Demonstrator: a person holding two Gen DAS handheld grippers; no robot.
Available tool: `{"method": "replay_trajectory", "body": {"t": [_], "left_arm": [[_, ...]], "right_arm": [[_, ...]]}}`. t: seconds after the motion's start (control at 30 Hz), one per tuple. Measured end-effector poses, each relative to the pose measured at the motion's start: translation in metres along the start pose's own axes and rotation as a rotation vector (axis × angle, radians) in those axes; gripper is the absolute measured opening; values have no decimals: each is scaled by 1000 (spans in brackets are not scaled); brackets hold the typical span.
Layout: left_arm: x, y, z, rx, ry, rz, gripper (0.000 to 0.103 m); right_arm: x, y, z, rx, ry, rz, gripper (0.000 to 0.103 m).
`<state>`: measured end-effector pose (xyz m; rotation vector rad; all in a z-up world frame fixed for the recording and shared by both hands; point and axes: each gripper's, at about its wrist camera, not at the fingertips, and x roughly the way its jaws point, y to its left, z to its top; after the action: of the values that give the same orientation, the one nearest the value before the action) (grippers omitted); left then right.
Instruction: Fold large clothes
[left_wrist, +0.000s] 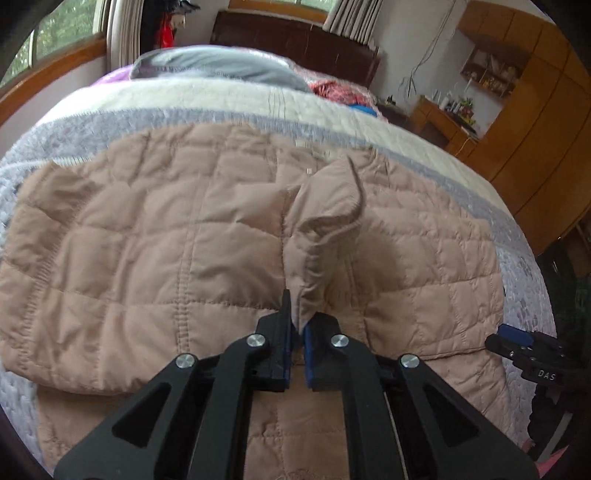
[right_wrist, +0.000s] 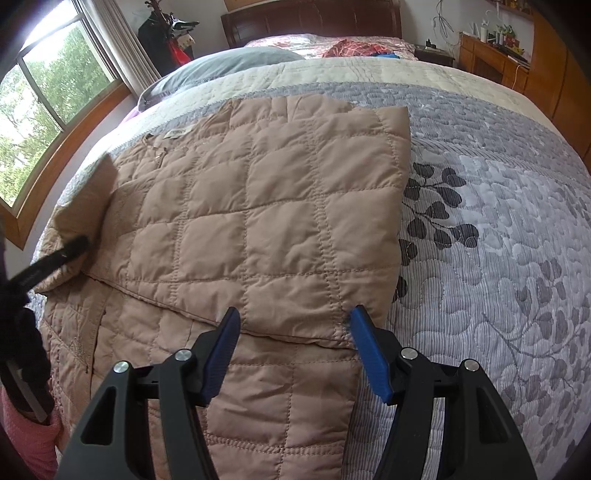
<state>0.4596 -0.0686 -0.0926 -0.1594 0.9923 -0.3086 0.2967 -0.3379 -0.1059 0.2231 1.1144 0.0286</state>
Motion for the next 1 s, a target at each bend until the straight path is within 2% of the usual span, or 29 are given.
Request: {"method": "replay_trajectory", "body": {"t": [0.07,0.13,0.17,0.23,0.27,0.37,0.43,0.53,0.6,0.67,0.73,0.77,0.87,1.0], "left_arm": [[8,-2,-4,10,20,-27,6],[5,-4,-8,31,14,-41,12],[-1,-7,-11,50,14,-80,15],[-13,-13,-14,72,17,-146,35],[-25,-14,-17,84,11,-198,40],[-54,-4,-21,107,-31,-249,41],[-70,15,-20,73,-51,-259,41],[-90,55,-13,20,-101,-217,41],[-98,80,-7,-20,-121,-130,41],[-96,102,-2,-47,-102,-52,41],[-80,117,3,-51,-36,63,41],[-72,122,2,-53,-5,81,41],[-47,134,-5,-70,63,75,40],[-35,131,-13,-44,52,87,40]], "right_arm": [[1,0,0,-4,0,-3,63],[2,0,0,-9,0,-2,64],[3,0,0,-9,0,0,64],[3,-1,0,-6,1,7,64],[2,-2,0,-5,0,10,64],[-3,-2,1,2,-6,16,64],[-12,0,0,3,-16,20,63],[-27,11,0,-8,-38,81,63],[-35,21,0,-20,-41,118,63],[-39,37,3,-44,-34,163,63],[-37,55,9,-73,6,205,63],[-34,66,12,-90,26,212,62],[-22,96,21,-132,69,205,59],[2,122,27,-114,153,314,55]]}}
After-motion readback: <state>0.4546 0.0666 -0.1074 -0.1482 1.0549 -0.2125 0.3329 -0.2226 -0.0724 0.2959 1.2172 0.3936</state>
